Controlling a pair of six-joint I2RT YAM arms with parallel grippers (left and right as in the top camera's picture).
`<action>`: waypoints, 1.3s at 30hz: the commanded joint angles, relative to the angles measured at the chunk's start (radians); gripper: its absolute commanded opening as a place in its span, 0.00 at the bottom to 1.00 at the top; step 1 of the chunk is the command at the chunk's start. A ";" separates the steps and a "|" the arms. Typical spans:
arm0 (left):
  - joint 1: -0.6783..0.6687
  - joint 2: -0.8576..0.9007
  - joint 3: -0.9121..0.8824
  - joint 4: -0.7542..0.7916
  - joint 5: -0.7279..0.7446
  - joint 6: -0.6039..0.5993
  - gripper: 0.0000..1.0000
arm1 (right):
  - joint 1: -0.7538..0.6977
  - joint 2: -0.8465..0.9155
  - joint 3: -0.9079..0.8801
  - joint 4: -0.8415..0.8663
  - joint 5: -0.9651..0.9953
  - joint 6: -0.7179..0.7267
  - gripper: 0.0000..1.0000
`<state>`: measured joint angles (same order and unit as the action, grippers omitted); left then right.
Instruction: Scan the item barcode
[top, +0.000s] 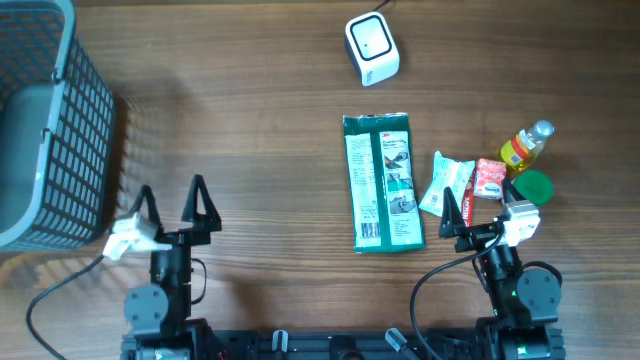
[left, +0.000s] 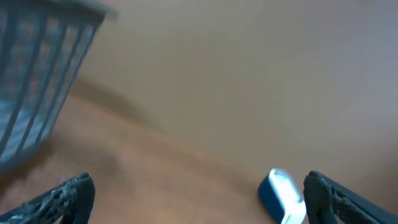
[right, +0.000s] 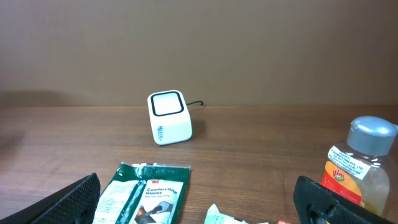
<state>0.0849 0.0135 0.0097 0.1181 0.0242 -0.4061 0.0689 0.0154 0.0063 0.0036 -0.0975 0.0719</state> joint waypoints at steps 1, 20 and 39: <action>-0.005 -0.010 -0.004 -0.138 0.000 0.010 1.00 | -0.005 -0.011 -0.001 0.003 -0.016 -0.018 1.00; -0.012 -0.010 -0.004 -0.194 -0.015 0.092 1.00 | -0.005 -0.011 -0.001 0.003 -0.016 -0.017 1.00; -0.012 -0.010 -0.004 -0.194 -0.015 0.092 1.00 | -0.005 -0.011 -0.001 0.003 -0.016 -0.018 1.00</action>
<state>0.0784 0.0139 0.0074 -0.0677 0.0193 -0.3344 0.0689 0.0154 0.0063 0.0032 -0.0975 0.0654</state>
